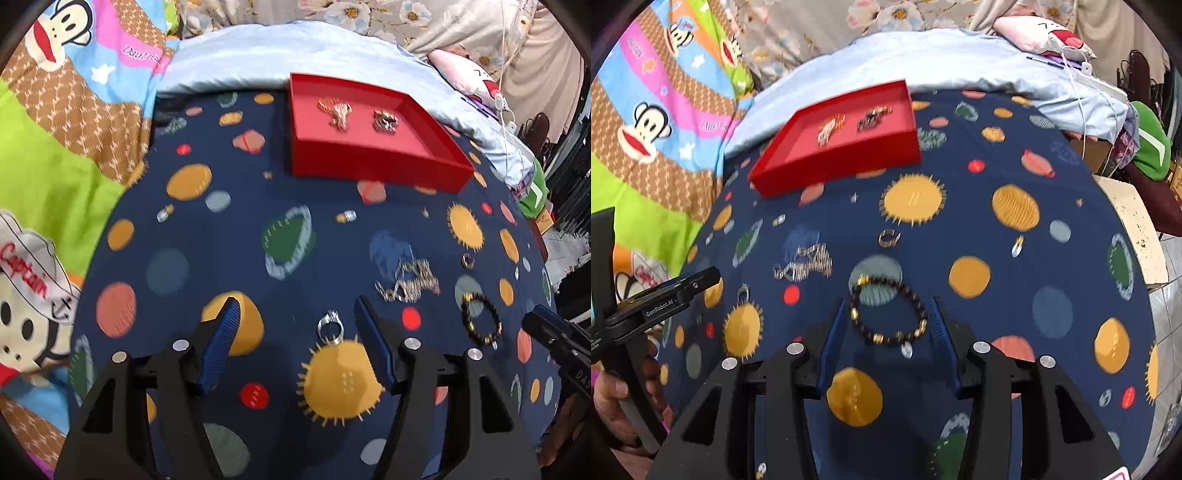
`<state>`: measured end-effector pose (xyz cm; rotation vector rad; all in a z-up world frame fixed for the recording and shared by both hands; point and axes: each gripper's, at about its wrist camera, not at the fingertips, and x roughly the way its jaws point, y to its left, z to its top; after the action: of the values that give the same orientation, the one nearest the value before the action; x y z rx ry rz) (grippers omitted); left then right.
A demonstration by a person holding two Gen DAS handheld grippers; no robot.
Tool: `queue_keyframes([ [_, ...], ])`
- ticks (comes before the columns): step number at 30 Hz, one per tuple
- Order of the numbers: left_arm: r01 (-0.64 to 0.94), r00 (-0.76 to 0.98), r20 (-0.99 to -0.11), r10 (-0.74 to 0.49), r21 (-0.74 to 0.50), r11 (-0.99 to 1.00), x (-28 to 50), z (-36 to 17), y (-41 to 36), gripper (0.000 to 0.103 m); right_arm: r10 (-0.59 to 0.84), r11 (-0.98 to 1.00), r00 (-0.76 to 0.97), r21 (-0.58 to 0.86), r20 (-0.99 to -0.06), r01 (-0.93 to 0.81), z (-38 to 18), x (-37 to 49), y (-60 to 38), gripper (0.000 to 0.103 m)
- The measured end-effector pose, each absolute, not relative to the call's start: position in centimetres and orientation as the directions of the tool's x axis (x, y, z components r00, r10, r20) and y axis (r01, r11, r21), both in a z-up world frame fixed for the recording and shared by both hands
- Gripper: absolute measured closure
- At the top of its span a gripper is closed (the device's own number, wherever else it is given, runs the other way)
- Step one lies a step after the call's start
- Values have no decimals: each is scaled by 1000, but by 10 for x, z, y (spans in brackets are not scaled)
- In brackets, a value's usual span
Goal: Organize jewelry
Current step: 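Grasp the silver ring with the left tool while the right tool moves to the beaded bracelet, then grasp the dark beaded bracelet with the right tool while the left tool holds the ring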
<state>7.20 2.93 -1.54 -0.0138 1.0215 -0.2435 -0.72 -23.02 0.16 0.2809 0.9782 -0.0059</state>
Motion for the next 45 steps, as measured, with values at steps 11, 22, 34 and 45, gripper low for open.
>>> queue_keyframes([
  [11,179,486,-852,-197,-123,976,59,-34,30,34,135,965,536,233,-834,118,-13,-11,-216,56],
  [22,217,501,-849,-169,-66,974,68,-47,11,36,147,958,535,253,-832,131,-14,-8,-218,53],
  [34,274,520,-837,-171,-27,961,69,-52,-4,73,142,954,527,258,-838,153,-22,-7,-225,52],
  [45,274,481,-847,-226,-99,957,67,-48,3,84,143,953,528,259,-837,154,-24,-5,-227,52],
])
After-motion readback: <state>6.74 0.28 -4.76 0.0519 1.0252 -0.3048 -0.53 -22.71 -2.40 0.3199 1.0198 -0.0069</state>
